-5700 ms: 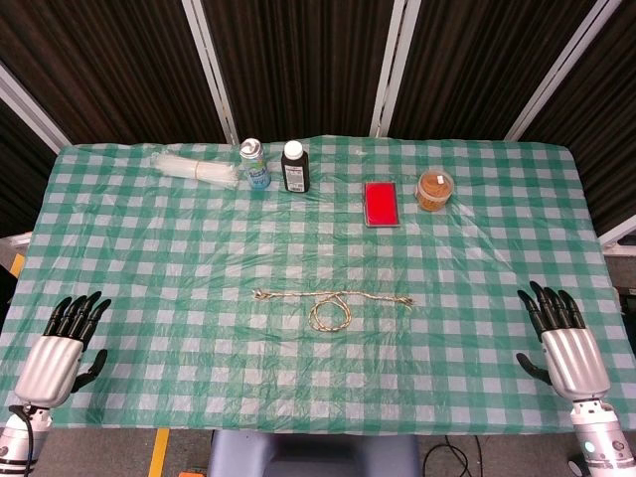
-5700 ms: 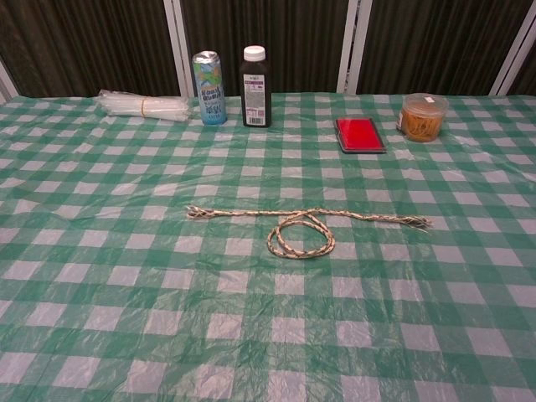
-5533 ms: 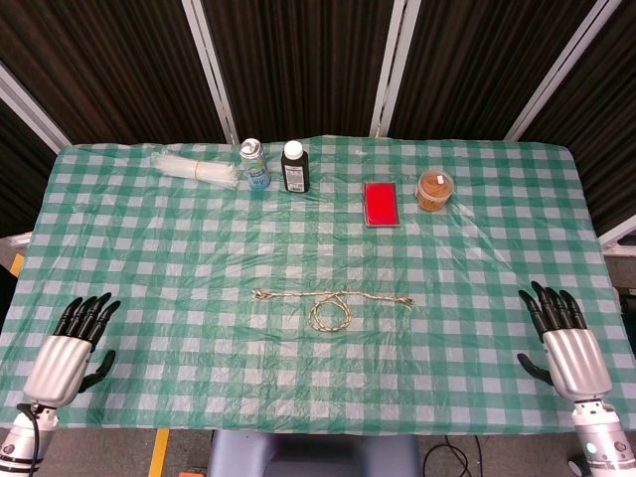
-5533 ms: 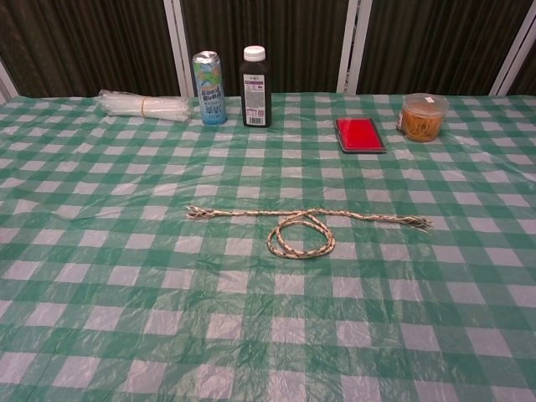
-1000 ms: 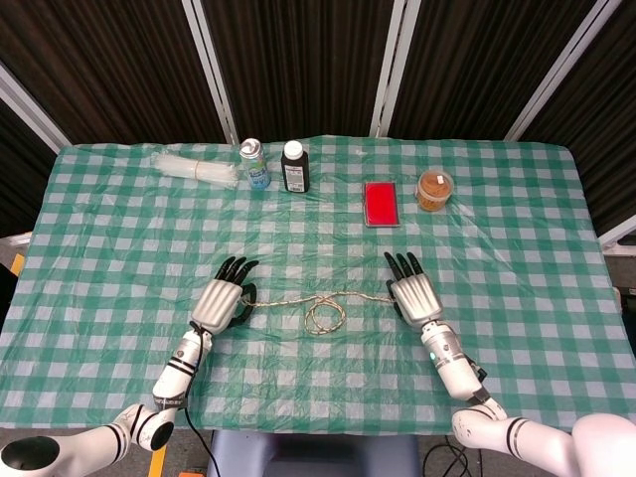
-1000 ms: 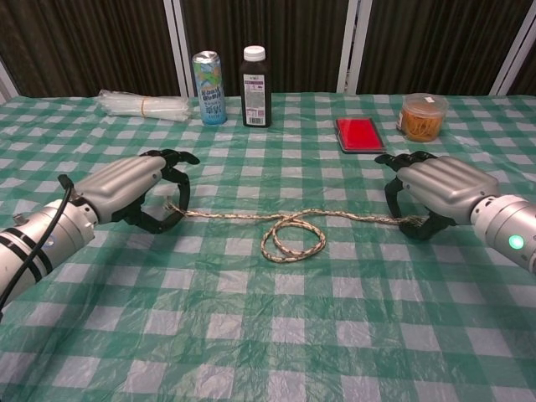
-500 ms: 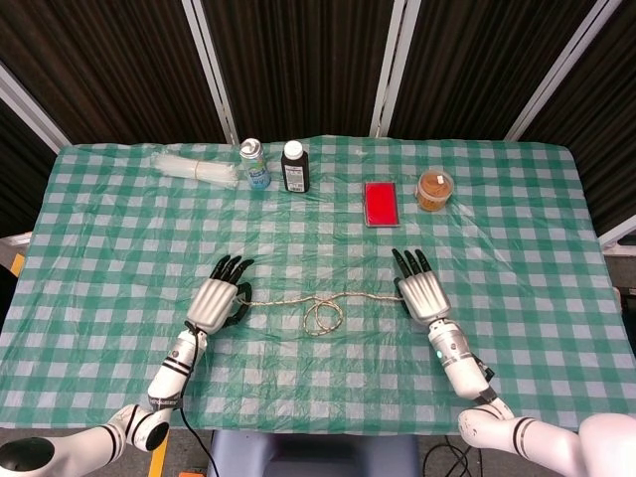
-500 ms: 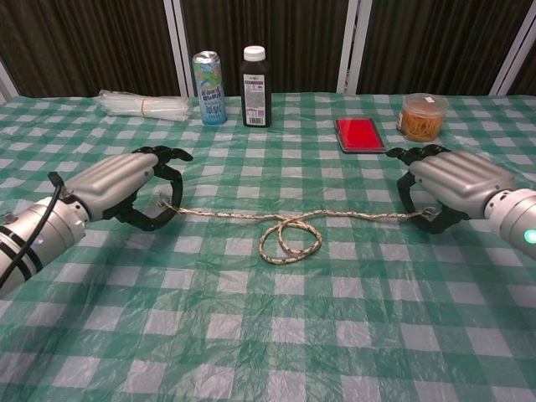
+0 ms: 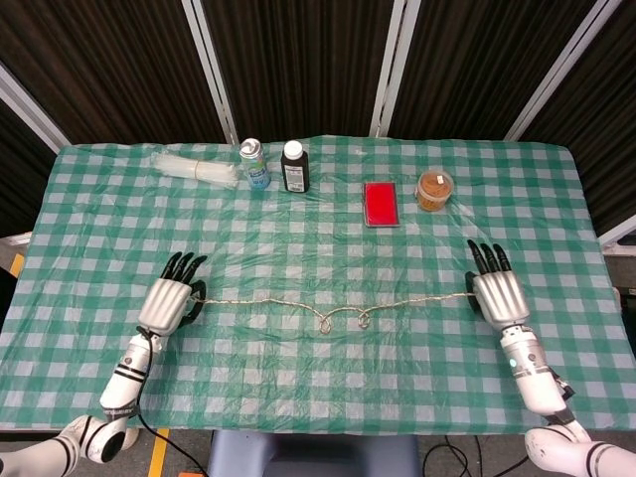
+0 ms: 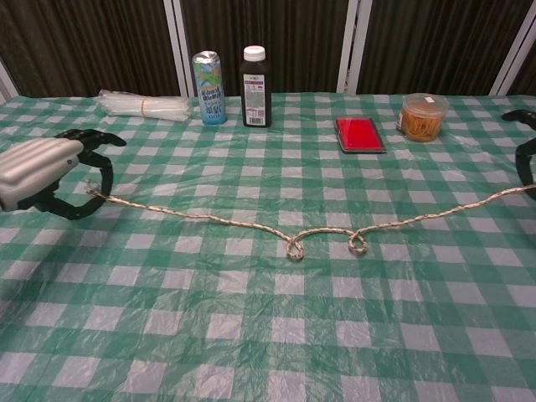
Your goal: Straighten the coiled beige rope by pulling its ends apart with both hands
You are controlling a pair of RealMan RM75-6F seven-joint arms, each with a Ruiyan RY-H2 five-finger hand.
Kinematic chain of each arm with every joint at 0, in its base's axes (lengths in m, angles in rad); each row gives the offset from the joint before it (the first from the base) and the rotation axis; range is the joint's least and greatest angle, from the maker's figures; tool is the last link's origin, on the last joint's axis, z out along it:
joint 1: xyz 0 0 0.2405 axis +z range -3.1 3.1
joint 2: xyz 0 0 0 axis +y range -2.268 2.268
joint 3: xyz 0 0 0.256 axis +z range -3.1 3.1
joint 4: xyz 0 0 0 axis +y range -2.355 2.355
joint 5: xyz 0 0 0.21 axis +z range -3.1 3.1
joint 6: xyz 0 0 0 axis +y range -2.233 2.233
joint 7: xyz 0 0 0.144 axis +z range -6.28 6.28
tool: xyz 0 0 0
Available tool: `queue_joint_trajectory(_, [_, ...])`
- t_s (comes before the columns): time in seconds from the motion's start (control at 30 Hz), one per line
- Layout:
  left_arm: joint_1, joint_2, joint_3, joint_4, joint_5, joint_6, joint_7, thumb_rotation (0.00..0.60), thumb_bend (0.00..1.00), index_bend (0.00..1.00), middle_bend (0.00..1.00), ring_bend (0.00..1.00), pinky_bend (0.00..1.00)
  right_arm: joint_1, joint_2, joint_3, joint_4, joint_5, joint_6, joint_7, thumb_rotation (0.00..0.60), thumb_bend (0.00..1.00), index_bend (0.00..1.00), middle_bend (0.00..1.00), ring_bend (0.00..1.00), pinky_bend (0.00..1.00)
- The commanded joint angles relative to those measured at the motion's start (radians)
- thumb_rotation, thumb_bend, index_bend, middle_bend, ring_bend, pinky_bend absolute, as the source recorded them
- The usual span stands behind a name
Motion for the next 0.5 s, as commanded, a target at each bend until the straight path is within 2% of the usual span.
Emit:
queue_joint_trajectory(0.03, [0.029,0.024,0.010,0.009,-0.008,0.017,-0.016,0.600,0.46,0.62,0.09,0.00,0.02,-0.035,0.025,-0.023,0.028,-0.009,0.017,0.048,0.600,0.63,0.79,0.10,0.00,0.00])
queue_joint_trajectory(0.27, [0.088,0.055,0.015,0.053,-0.030,0.044,-0.075,0.600,0.46,0.62,0.09,0.00,0.02,-0.074,0.040,-0.040,0.099,-0.004,0.010,0.123,0.600,0.63,0.79,0.10,0.00,0.00])
queue_joint_trajectory(0.5, [0.116,0.059,0.015,0.119,-0.053,0.016,-0.136,0.600,0.46,0.62,0.09,0.00,0.02,-0.095,0.032,-0.044,0.168,0.006,-0.015,0.183,0.600,0.63,0.79,0.10,0.00,0.00])
